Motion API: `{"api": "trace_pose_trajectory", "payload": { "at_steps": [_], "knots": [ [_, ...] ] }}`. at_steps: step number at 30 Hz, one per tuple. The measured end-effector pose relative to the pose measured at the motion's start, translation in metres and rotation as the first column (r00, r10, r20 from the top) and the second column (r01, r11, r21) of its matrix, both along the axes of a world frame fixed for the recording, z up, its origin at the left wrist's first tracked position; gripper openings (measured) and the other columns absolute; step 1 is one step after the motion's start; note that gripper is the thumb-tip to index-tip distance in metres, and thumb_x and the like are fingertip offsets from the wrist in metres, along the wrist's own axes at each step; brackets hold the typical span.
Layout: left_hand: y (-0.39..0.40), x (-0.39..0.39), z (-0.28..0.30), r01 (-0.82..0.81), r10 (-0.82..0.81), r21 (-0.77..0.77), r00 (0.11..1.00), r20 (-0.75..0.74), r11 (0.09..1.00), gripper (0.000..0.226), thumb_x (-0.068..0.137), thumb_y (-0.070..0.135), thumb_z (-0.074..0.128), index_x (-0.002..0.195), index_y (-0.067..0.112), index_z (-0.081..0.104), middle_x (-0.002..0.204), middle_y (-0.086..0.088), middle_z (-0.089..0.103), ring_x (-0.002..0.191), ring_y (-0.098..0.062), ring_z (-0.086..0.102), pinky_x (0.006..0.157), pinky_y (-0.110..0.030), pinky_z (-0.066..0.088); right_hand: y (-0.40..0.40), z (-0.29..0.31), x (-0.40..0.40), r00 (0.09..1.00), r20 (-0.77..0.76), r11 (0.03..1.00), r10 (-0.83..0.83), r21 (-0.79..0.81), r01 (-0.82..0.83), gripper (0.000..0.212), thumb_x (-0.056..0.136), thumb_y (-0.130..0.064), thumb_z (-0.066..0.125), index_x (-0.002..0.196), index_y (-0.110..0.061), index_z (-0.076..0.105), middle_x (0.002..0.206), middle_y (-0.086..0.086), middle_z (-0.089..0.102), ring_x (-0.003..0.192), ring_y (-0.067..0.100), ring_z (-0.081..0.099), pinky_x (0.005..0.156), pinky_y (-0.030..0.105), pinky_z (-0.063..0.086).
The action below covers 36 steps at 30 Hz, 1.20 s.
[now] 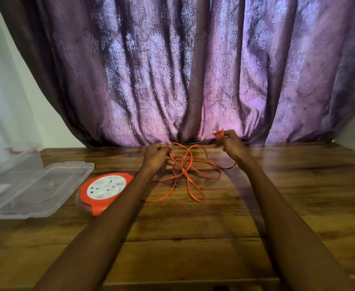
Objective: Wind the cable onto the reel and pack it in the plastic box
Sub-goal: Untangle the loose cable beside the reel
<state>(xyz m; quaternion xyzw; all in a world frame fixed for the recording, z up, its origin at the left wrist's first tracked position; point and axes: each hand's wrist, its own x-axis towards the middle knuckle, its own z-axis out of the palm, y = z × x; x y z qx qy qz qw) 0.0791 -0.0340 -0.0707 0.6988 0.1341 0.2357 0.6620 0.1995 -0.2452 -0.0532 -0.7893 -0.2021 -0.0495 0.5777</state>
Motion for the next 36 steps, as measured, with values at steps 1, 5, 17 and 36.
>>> {"api": "trace_pose_trajectory", "payload": {
  "at_steps": [1, 5, 17, 36],
  "knots": [
    [0.000, 0.000, 0.000, -0.003, 0.003, -0.002, 1.000, 0.002, 1.000, 0.008, 0.097, 0.014, 0.055, 0.090, 0.012, 0.059, 0.072, -0.003, 0.063, 0.046, -0.013, 0.059, 0.042, -0.023, 0.050, -0.005, -0.003, 0.005, 0.997, 0.048, 0.993, -0.054, -0.101, 0.058, 0.012, 0.088, -0.023, 0.057, 0.098, -0.018, 0.061, 0.100, 0.008, 0.071, 0.095, 0.022, 0.063, 0.080, 0.035, 0.045],
    [0.000, -0.001, -0.002, -0.012, 0.012, -0.001, 1.000, -0.004, 1.000, 0.014, 0.096, 0.013, 0.054, 0.083, 0.014, 0.058, 0.067, -0.005, 0.061, 0.039, -0.012, 0.058, 0.039, -0.022, 0.047, -0.025, -0.016, 0.017, 0.979, 0.165, 0.882, -0.121, -0.435, 0.182, 0.019, 0.089, -0.035, 0.065, 0.102, -0.023, 0.073, 0.107, 0.007, 0.074, 0.105, 0.028, 0.066, 0.091, 0.042, 0.052],
    [-0.003, 0.003, -0.008, 0.053, -0.053, -0.027, 0.999, -0.007, 0.998, 0.014, 0.099, 0.012, 0.052, 0.089, 0.016, 0.061, 0.076, -0.007, 0.060, 0.057, -0.019, 0.056, 0.045, -0.023, 0.052, -0.014, -0.044, 0.005, 0.909, 0.394, 0.784, -0.133, -0.519, 0.340, 0.048, 0.090, -0.027, 0.062, 0.137, -0.024, 0.057, 0.148, 0.008, 0.046, 0.143, 0.033, 0.029, 0.118, 0.046, 0.023],
    [0.001, 0.011, -0.021, -0.020, 0.026, -0.050, 0.993, 0.115, 0.999, 0.019, 0.094, 0.006, 0.060, 0.076, 0.011, 0.066, 0.075, -0.016, 0.058, 0.074, -0.029, 0.056, 0.068, -0.039, 0.051, 0.051, -0.026, -0.049, 0.766, 0.614, 0.745, 0.188, -0.598, 0.296, 0.024, 0.080, -0.042, 0.066, 0.100, -0.030, 0.073, 0.109, 0.000, 0.068, 0.112, 0.026, 0.057, 0.089, 0.038, 0.046]
  ]
}}
